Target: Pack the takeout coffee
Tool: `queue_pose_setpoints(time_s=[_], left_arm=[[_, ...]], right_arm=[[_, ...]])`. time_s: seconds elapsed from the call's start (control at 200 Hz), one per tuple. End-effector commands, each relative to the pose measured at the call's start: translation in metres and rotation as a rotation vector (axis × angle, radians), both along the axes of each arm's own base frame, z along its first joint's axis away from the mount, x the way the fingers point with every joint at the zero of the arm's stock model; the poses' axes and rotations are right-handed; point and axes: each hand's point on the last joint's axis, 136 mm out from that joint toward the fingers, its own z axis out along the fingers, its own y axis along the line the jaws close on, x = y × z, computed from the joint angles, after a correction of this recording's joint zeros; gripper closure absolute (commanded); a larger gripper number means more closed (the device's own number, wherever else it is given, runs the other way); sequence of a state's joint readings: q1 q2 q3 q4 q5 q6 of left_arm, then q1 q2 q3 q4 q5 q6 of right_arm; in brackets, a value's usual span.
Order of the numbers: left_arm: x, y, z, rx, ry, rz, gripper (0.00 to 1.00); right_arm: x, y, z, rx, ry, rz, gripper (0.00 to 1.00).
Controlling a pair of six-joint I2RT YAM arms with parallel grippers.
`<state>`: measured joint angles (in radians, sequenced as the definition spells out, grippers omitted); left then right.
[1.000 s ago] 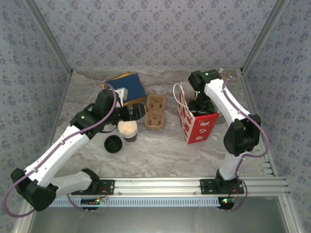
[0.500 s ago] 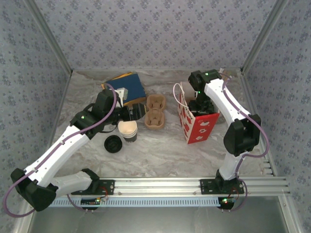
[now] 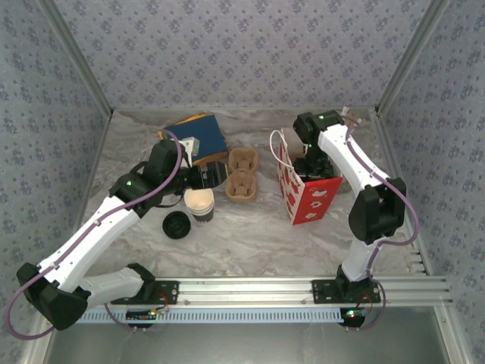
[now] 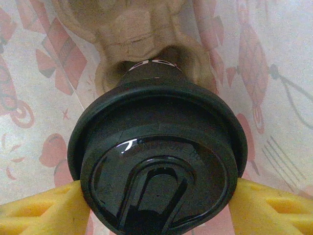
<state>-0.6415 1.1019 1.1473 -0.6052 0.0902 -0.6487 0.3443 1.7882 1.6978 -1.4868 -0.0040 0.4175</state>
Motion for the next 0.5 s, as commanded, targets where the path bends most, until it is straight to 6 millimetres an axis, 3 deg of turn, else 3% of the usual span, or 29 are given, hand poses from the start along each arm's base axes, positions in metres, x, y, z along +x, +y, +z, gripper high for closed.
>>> queue_pose_setpoints(time_s=[0.0, 0.495], left_arm=[[-0.001, -0.002, 0.007, -0.022, -0.005, -0.001, 0.00], [-0.003, -0.001, 0.009, -0.023, -0.007, -0.005, 0.00]], right_arm=[[-0.001, -0.002, -0.007, -0.008, 0.022, 0.000, 0.28], [0.002, -0.001, -0.018, -0.009, 0.029, 0.001, 0.28]])
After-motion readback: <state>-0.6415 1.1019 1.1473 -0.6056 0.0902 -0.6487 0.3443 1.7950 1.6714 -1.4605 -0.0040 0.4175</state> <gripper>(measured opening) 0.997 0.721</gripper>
